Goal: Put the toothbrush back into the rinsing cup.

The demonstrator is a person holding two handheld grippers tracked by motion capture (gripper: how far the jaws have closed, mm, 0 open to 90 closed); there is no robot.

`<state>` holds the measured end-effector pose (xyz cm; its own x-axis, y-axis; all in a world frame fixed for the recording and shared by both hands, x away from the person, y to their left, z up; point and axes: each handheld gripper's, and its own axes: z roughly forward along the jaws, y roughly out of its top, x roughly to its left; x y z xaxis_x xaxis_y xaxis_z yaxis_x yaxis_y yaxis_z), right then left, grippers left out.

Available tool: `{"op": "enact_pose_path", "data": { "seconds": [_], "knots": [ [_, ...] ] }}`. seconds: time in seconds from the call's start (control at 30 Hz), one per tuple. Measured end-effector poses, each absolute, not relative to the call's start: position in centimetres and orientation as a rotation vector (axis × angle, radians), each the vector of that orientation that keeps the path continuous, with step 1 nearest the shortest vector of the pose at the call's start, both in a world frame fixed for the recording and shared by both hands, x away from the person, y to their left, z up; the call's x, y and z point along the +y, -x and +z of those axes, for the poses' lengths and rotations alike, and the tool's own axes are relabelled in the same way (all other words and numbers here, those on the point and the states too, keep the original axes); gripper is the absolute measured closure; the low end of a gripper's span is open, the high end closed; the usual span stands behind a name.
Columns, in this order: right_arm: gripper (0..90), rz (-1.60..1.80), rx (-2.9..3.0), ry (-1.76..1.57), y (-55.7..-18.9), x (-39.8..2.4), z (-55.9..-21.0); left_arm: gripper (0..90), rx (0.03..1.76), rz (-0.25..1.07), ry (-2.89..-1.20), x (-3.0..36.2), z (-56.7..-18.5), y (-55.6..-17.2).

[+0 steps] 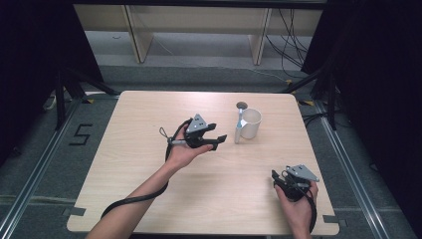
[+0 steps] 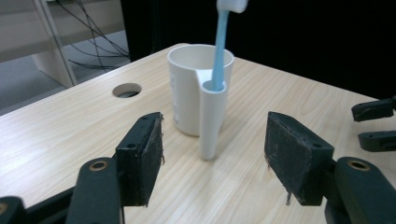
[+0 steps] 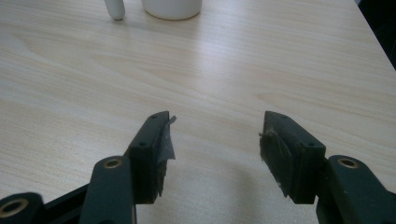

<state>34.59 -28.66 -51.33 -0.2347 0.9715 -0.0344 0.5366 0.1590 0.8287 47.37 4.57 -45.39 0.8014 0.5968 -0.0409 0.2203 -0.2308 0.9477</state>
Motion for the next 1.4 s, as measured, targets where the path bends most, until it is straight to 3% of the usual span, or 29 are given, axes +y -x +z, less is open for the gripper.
{"op": "enact_pose_path", "data": {
  "seconds": [1.4],
  "knots": [
    [43.6, 0.954, 1.844, -1.451, -34.6, -28.6, -51.3, 36.6, 0.790, 0.486, -1.785, 14.3, -46.1, -44.1]
  ]
}}
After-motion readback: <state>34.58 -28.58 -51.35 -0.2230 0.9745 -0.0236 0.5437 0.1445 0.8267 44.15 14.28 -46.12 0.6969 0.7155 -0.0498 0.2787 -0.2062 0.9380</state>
